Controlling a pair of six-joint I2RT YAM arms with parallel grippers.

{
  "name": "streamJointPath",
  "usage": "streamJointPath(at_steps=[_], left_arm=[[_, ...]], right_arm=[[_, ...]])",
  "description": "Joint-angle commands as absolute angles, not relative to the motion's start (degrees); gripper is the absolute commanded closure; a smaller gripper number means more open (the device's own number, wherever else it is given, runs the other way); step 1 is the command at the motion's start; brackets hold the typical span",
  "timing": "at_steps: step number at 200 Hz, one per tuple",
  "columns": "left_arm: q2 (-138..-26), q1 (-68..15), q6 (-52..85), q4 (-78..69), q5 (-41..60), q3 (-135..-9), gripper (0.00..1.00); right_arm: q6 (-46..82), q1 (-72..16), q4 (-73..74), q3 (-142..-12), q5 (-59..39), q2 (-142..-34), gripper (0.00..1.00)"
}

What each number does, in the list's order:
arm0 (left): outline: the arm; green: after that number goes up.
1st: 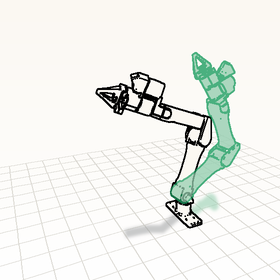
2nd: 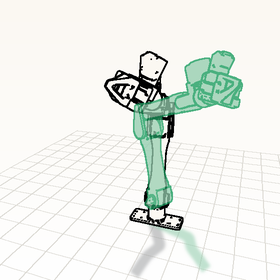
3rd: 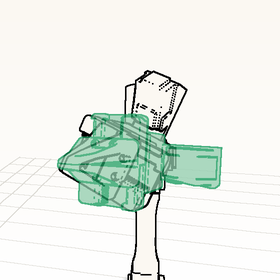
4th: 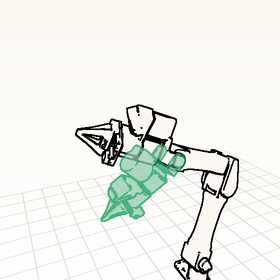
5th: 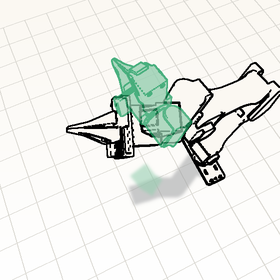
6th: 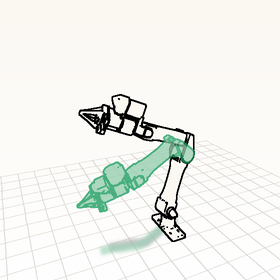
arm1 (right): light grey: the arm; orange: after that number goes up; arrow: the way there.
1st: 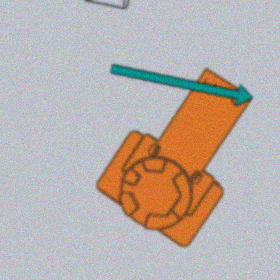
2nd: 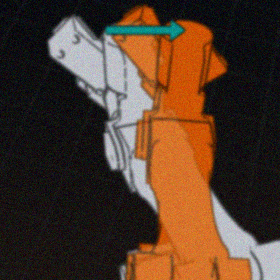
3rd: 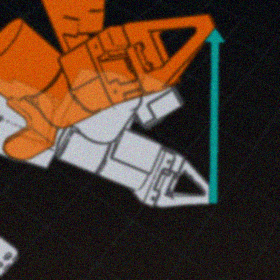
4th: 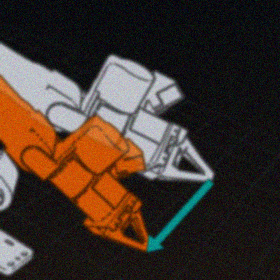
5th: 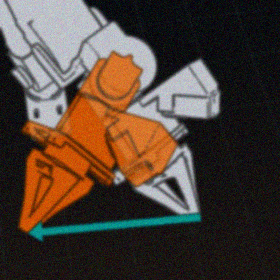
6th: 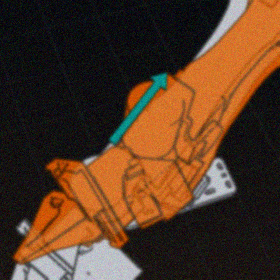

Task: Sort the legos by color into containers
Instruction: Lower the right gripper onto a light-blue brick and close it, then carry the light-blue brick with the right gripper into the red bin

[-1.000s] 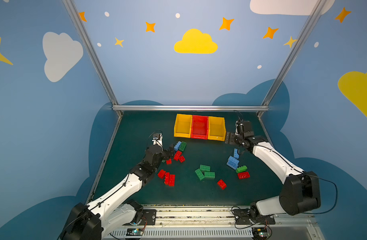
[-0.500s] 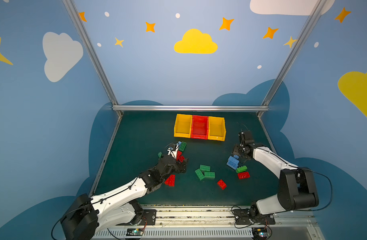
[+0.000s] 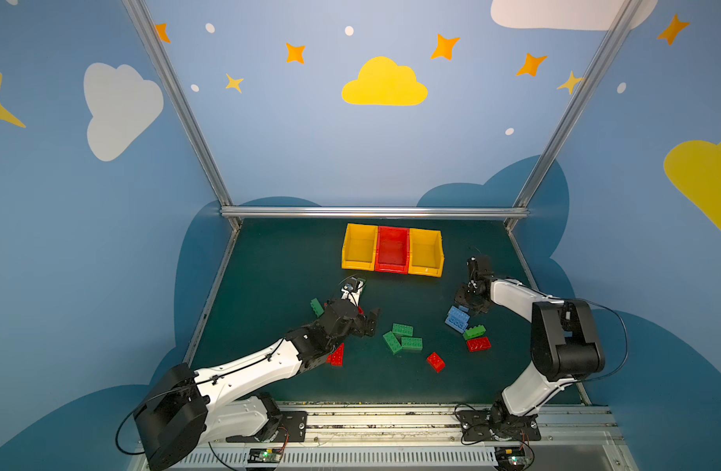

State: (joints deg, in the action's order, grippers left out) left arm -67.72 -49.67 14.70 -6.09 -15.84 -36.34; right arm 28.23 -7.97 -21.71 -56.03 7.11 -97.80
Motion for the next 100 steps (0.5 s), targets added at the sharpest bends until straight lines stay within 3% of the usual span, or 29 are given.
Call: streamJointPath(at_steps=[1, 58, 100], left_arm=[[-68.3, -49.8, 13.2, -4.7, -17.3, -37.9, 0.00], [-68.7, -49.9, 12.6, -3.0, -18.7, -37.8, 0.00], [-67.7, -49.8, 12.3, -1.1, -20.5, -37.8, 0.00]], right_arm=[[28.5, -7.8, -23.6, -58.6, 6.0, -99.7, 0.65], [28.2, -8.0, -29.6, -61.9, 8.8, -100.6, 0.80], [26.0, -10.1, -34.4, -64.7, 10.4, -96.5, 0.83]])
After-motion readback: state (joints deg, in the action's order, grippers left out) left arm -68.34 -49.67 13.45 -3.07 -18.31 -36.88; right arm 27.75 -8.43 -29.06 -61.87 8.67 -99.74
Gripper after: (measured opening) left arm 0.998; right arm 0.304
